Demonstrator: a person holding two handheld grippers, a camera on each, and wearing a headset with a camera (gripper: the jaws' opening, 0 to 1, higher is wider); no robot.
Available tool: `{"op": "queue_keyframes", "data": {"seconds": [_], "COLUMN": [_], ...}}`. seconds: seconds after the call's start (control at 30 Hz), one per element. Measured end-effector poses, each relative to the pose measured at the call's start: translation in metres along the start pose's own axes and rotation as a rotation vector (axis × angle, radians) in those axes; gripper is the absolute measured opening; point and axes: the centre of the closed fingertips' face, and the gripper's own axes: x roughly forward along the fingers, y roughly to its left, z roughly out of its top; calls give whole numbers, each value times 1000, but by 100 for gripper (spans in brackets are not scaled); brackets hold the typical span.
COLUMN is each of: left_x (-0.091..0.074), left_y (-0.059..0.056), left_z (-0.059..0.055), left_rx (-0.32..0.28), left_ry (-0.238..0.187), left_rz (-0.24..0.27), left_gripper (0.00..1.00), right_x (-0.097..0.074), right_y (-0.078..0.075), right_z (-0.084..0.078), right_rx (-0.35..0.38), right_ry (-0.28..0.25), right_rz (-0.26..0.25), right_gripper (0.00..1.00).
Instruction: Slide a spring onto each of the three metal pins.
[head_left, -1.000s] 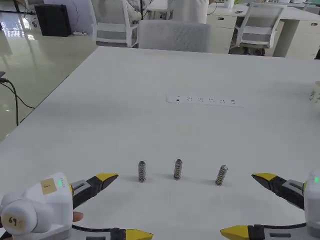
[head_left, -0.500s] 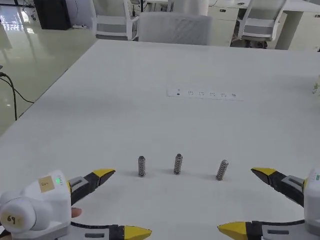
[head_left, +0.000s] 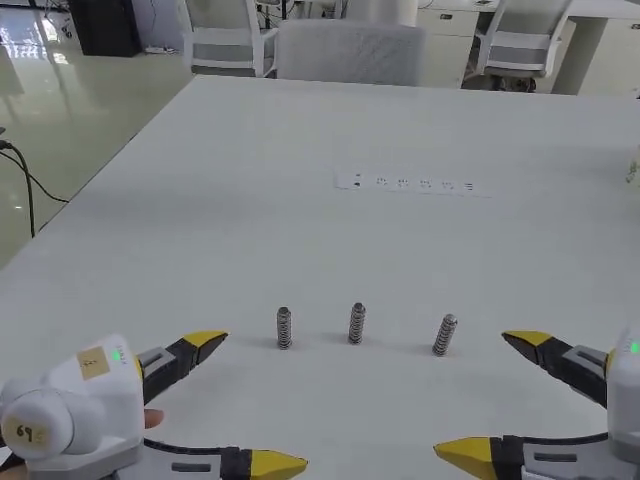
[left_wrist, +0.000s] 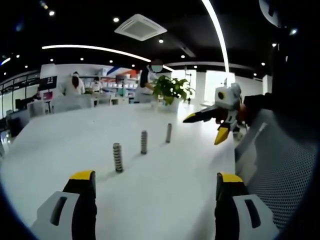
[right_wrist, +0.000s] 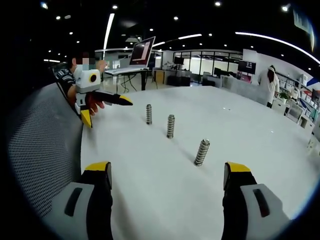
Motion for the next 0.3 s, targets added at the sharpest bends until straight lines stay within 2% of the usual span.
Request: {"op": "queue_keyframes", "data": {"seconds": [0.3], "left_x": [0], "left_y": [-1], "left_z": [-2], "left_rx": [-12], "left_ry": [10], "left_rz": [-4], "left_gripper": [98], "right_x": [-1], "right_y": [-1], "right_z": [1], "right_rx": [8], "right_ry": [-4], "right_rz": [-6], "right_gripper": [93]}}
